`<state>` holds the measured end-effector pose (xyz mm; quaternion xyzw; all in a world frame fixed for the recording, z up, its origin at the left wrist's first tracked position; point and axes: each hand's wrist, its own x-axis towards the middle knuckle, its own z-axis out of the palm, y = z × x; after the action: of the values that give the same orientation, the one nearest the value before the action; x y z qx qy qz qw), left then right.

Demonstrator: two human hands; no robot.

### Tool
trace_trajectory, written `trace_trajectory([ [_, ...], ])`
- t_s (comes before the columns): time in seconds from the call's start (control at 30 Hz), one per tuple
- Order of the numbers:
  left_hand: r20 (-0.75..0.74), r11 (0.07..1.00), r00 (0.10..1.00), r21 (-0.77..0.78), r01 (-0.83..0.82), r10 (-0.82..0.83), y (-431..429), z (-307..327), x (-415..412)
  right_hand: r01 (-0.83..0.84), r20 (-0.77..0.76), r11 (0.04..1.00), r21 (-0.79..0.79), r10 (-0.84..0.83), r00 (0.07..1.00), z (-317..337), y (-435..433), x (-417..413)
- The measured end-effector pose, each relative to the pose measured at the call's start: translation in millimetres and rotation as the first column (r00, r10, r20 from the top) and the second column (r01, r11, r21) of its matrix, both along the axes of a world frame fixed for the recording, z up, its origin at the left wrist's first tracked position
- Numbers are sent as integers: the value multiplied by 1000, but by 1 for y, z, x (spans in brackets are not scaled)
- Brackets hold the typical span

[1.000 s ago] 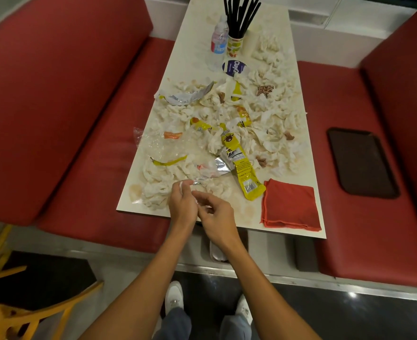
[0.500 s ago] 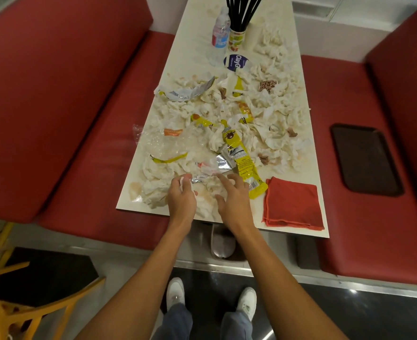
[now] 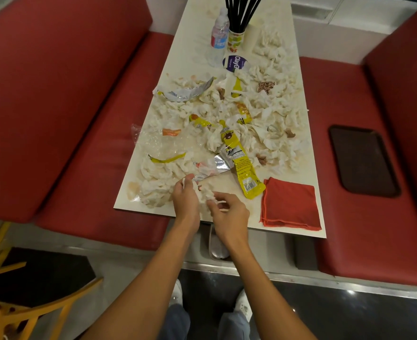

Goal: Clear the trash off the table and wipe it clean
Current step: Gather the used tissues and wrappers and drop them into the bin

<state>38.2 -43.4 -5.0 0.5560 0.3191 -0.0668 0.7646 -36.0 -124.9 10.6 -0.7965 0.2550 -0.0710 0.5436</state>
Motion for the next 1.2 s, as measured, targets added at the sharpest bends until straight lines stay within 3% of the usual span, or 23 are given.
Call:
trace_trajectory([
  [0.2,-144,970,989,-243,2,-38,5,-1,-5,-118,27,992,-36,119,993,5,16,-2],
  [0.3,-153,963,987,-268,7,-50,13,-1,-12,-140,10,990,16,140,990,7,21,-3],
  [0.4,-97,975,995,-223,-1,-21,22,-2,-17,-184,17,982,43,184,983,8,24,-6],
  [0.57,-55,998,997,-45,44,-46,38,-2,-21,-354,-34,934,-50,353,935,7,27,-18],
  [0.7,-55,995,995,48,87,-84,49,-8,-26,-312,12,948,-60,313,950,11,26,-26],
  [0.8,-22,994,994,27,108,-107,55,-4,-29,-233,8,970,-68,234,972,12,17,-18],
  [1.07,-7,981,982,41,191,-191,70,0,-27,-250,-12,903,-350,263,965,-10,3,71],
  [1.2,-13,964,969,99,245,-245,78,0,-28,-328,-229,789,-519,242,943,-18,18,109],
])
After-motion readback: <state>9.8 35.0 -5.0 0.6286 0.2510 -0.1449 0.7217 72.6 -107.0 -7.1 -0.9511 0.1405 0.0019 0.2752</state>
